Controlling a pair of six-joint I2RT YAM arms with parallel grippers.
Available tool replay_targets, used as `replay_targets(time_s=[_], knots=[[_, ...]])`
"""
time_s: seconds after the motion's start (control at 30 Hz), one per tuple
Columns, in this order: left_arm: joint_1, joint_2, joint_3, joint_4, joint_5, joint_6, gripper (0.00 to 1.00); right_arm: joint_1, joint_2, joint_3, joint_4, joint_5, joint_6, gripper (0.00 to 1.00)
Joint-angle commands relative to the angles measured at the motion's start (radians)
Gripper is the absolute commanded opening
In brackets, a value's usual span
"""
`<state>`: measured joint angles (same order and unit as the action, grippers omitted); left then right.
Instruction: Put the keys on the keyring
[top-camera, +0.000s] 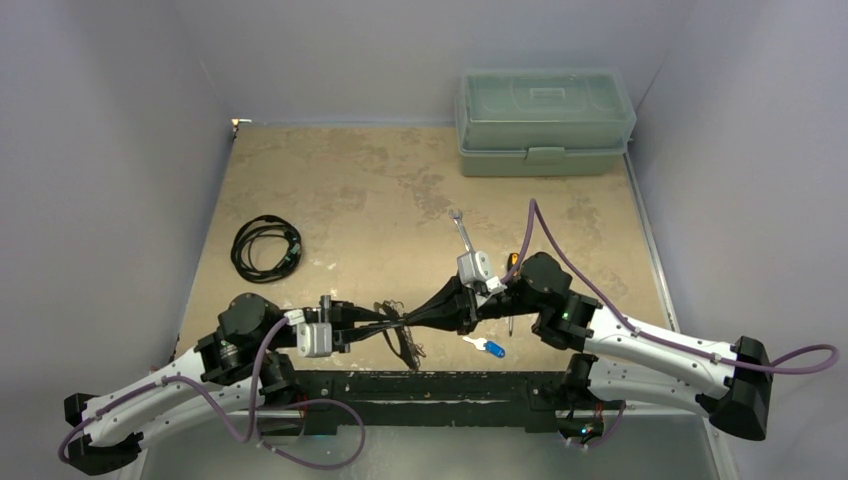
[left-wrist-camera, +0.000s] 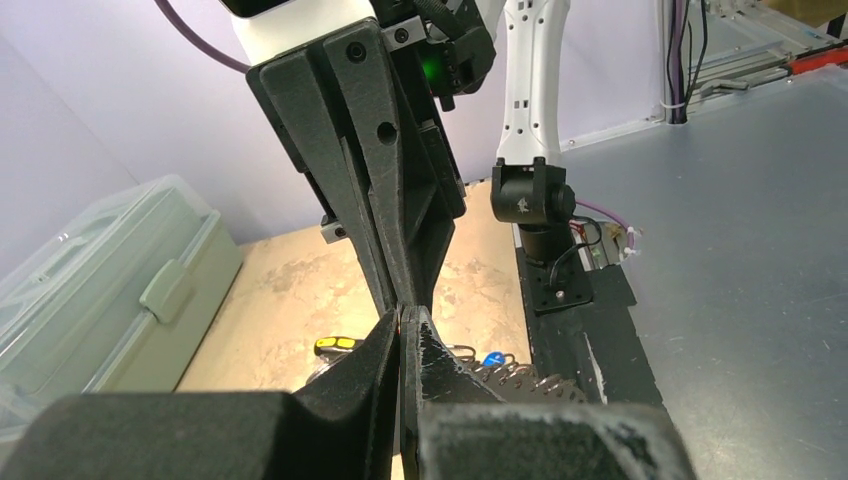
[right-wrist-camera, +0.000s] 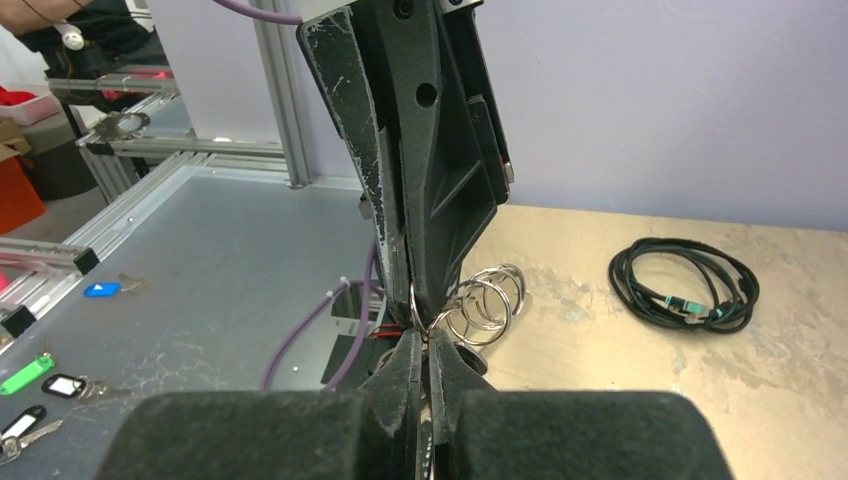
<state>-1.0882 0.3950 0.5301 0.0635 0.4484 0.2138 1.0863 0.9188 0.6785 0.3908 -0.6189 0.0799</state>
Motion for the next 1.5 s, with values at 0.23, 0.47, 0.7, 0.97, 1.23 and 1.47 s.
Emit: replay_targets(time_s=[0.23,0.47,0.7,0.97,1.23,1.47], knots=[[0.007,0.002,0.014,0.011,0.015,0.012,0.08,0.011,-0.023,0.044,-0.011,-0.007,-0.065,0.00],[0.005,0.041,0.079,-0.120,0.001,0.086,0.19,0.011,-0.036,0.083,-0.139,0.080,-0.114,0.00],[0.007,0.050,0.160,-0.258,-0.055,0.137,0.29,0.011,-0.035,0.108,-0.219,0.136,-0.132,0.00],[0.007,0.104,0.280,-0.459,-0.104,0.200,0.30,0.011,-0.032,0.160,-0.338,0.212,-0.162,0.00],[0.006,0.225,0.417,-0.586,-0.143,0.197,0.28,0.011,0.014,0.267,-0.522,0.329,-0.194,0.00],[0.006,0.282,0.451,-0.625,-0.148,0.182,0.28,0.011,0.094,0.450,-0.801,0.518,-0.214,0.00]])
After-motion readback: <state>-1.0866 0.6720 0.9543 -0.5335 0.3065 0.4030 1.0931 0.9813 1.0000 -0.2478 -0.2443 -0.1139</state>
